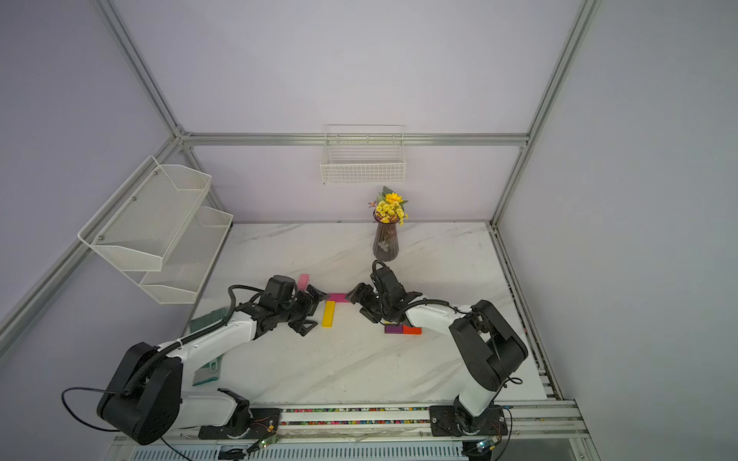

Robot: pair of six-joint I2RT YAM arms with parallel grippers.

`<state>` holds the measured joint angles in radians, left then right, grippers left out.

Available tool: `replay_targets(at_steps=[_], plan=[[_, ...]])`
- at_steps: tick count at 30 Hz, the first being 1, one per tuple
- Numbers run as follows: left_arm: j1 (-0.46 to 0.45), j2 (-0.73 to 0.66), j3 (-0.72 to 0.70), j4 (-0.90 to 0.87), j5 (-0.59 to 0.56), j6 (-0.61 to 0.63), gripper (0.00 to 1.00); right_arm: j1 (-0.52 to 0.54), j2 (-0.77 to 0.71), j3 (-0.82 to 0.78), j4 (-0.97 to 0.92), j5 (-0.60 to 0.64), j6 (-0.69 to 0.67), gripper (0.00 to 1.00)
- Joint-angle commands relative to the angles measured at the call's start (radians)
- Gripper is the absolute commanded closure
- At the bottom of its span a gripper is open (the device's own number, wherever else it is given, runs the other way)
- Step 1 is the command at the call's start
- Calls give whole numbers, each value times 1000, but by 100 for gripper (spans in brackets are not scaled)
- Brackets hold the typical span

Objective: Assemble the letter c with building blocks
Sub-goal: Assemble the building block at the center of the board.

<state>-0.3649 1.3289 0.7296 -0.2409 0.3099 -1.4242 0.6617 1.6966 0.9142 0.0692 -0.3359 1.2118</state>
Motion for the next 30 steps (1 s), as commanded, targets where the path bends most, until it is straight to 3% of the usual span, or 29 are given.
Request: replay_targets(at_steps=[1, 6, 11, 30], plan=[[93, -32, 70, -192, 40, 153, 0, 61, 62, 42, 77, 42, 53, 22], [231, -3, 166, -377, 86, 342, 0, 131, 160, 82, 142, 77, 103, 22], [307, 44, 231, -470, 109, 462, 0, 153, 210, 119, 156, 112, 119, 22], [351, 142, 252, -446, 187, 508, 0, 151, 304, 196, 137, 156, 132, 22]])
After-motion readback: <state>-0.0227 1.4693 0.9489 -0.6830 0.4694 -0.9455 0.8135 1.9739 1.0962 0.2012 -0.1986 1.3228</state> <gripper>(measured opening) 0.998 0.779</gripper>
